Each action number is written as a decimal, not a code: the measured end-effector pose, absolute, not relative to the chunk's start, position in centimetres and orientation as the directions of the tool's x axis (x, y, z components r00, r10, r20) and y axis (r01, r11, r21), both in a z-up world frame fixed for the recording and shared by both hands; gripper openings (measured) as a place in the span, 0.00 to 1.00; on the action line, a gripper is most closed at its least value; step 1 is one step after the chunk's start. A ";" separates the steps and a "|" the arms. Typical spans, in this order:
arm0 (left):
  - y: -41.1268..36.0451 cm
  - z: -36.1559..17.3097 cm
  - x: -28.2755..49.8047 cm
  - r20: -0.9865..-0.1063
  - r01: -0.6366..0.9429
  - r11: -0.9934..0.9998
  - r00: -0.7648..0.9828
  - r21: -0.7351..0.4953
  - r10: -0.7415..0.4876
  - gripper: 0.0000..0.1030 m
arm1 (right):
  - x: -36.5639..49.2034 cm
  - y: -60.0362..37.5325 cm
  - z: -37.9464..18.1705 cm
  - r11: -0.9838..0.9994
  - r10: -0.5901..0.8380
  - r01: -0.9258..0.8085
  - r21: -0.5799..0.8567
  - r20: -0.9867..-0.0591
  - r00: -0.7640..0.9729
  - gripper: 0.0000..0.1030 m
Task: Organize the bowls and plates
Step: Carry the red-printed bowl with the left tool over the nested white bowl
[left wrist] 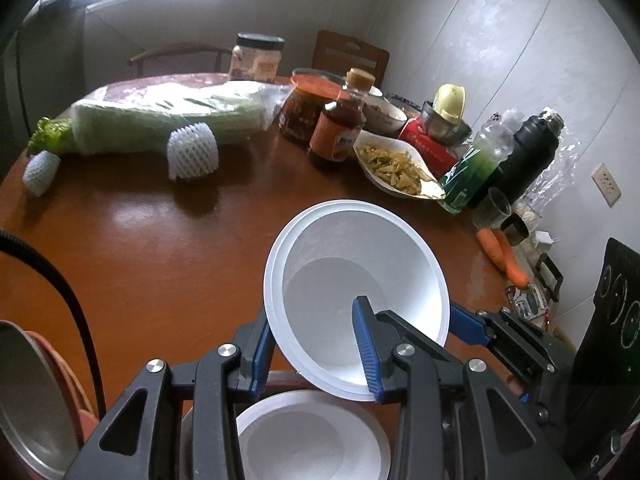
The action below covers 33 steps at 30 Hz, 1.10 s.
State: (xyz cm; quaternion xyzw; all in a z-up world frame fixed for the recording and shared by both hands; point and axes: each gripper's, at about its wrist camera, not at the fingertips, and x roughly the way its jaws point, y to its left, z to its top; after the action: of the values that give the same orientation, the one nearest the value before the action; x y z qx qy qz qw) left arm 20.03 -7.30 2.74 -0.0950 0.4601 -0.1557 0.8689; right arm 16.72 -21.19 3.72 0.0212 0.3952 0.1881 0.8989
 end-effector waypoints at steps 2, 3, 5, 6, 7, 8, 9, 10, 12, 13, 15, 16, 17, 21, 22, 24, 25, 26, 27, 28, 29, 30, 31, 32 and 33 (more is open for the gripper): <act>-6.8 3.2 19.3 -0.763 0.182 0.934 0.539 -0.309 -0.357 0.37 | 16.1 -20.8 4.2 0.926 0.358 -0.330 0.182 -0.695 0.623 0.39; -6.6 3.3 19.1 -0.760 0.182 0.934 0.543 -0.307 -0.356 0.37 | 15.9 -20.6 4.4 0.925 0.360 -0.334 0.180 -0.693 0.625 0.39; -6.1 3.6 18.4 -0.755 0.181 0.934 0.552 -0.308 -0.355 0.37 | 15.3 -20.2 4.9 0.923 0.365 -0.343 0.176 -0.685 0.631 0.39; -5.9 3.8 18.1 -0.752 0.181 0.934 0.556 -0.307 -0.355 0.37 | 15.0 -19.9 5.1 0.922 0.367 -0.347 0.173 -0.682 0.633 0.39; -5.6 3.9 17.7 -0.748 0.179 0.935 0.562 -0.306 -0.353 0.37 | 14.7 -19.7 5.3 0.921 0.368 -0.351 0.171 -0.680 0.635 0.39; -5.4 4.1 17.4 -0.747 0.178 0.936 0.565 -0.305 -0.351 0.37 | 14.5 -19.5 5.4 0.920 0.369 -0.355 0.168 -0.677 0.636 0.39; -5.2 4.2 17.0 -0.745 0.177 0.936 0.569 -0.303 -0.349 0.37 | 14.2 -19.3 5.6 0.918 0.371 -0.359 0.167 -0.675 0.637 0.39; -5.0 4.3 16.7 -0.743 0.175 0.937 0.572 -0.303 -0.347 0.37 | 13.9 -19.0 5.8 0.917 0.373 -0.363 0.165 -0.673 0.638 0.39; -4.5 4.5 16.0 -0.739 0.173 0.938 0.580 -0.300 -0.344 0.37 | 13.3 -18.6 6.0 0.914 0.378 -0.371 0.162 -0.669 0.639 0.39; -4.2 4.6 15.6 -0.737 0.170 0.938 0.583 -0.301 -0.342 0.37 | 12.9 -18.3 6.1 0.913 0.380 -0.376 0.160 -0.667 0.640 0.39; -3.8 4.7 15.0 -0.733 0.168 0.938 0.588 -0.302 -0.341 0.37 | 12.5 -17.9 6.2 0.911 0.383 -0.383 0.156 -0.666 0.640 0.39; -3.6 4.8 14.6 -0.733 0.166 0.939 0.589 -0.301 -0.340 0.37 | 12.1 -17.7 6.3 0.910 0.383 -0.387 0.152 -0.666 0.640 0.39; -3.5 4.8 14.4 -0.732 0.165 0.938 0.590 -0.304 -0.340 0.37 | 11.8 -17.5 6.4 0.908 0.384 -0.391 0.149 -0.666 0.640 0.39; -3.2 4.9 13.0 -0.730 0.167 0.940 0.595 -0.297 -0.336 0.37 | 10.6 -17.1 6.5 0.904 0.391 -0.401 0.147 -0.661 0.640 0.39; -3.1 4.8 12.6 -0.730 0.167 0.940 0.596 -0.296 -0.336 0.37 | 10.3 -17.1 6.5 0.904 0.390 -0.403 0.144 -0.663 0.639 0.39; -3.0 4.8 12.2 -0.730 0.167 0.940 0.595 -0.298 -0.337 0.37 | 9.8 -16.9 6.5 0.903 0.388 -0.406 0.137 -0.663 0.639 0.39; -3.0 4.7 11.9 -0.728 0.168 0.939 0.596 -0.301 -0.339 0.37 | 9.4 -16.9 6.5 0.903 0.388 -0.408 0.135 -0.663 0.640 0.39; -3.0 4.7 11.8 -0.728 0.168 0.939 0.595 -0.300 -0.339 0.37 | 9.2 -16.8 6.5 0.903 0.388 -0.409 0.133 -0.663 0.640 0.39; -3.0 4.6 11.5 -0.730 0.168 0.939 0.593 -0.301 -0.340 0.37 | 8.9 -16.8 6.5 0.903 0.388 -0.410 0.131 -0.662 0.641 0.39; -3.1 4.5 11.3 -0.731 0.170 0.939 0.592 -0.300 -0.340 0.37 | 8.7 -16.8 6.5 0.902 0.388 -0.410 0.132 -0.662 0.641 0.39; -3.1 4.4 11.1 -0.732 0.171 0.939 0.590 -0.298 -0.340 0.37 | 8.5 -16.8 6.4 0.903 0.388 -0.410 0.132 -0.664 0.640 0.39; -3.1 4.3 11.0 -0.734 0.170 0.939 0.588 -0.299 -0.340 0.37 | 8.3 -16.9 6.4 0.902 0.388 -0.411 0.131 -0.665 0.639 0.39; -3.1 4.1 10.7 -0.735 0.170 0.939 0.586 -0.298 -0.340 0.37 | 8.2 -16.9 6.2 0.901 0.388 -0.412 0.132 -0.667 0.636 0.39; -3.2 4.1 10.6 -0.737 0.169 0.940 0.586 -0.297 -0.338 0.37 | 8.0 -17.0 6.1 0.901 0.389 -0.413 0.133 -0.670 0.632 0.39; -3.2 4.0 10.4 -0.738 0.168 0.940 0.585 -0.296 -0.337 0.37 | 7.9 -17.0 6.0 0.901 0.389 -0.413 0.134 -0.672 0.631 0.39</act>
State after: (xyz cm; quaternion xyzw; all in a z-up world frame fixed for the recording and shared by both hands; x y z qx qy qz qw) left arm 10.38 -3.19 3.97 -0.0977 0.4326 -0.1428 0.8848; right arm 7.88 -16.99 6.00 -0.0165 0.3680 0.2221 0.9028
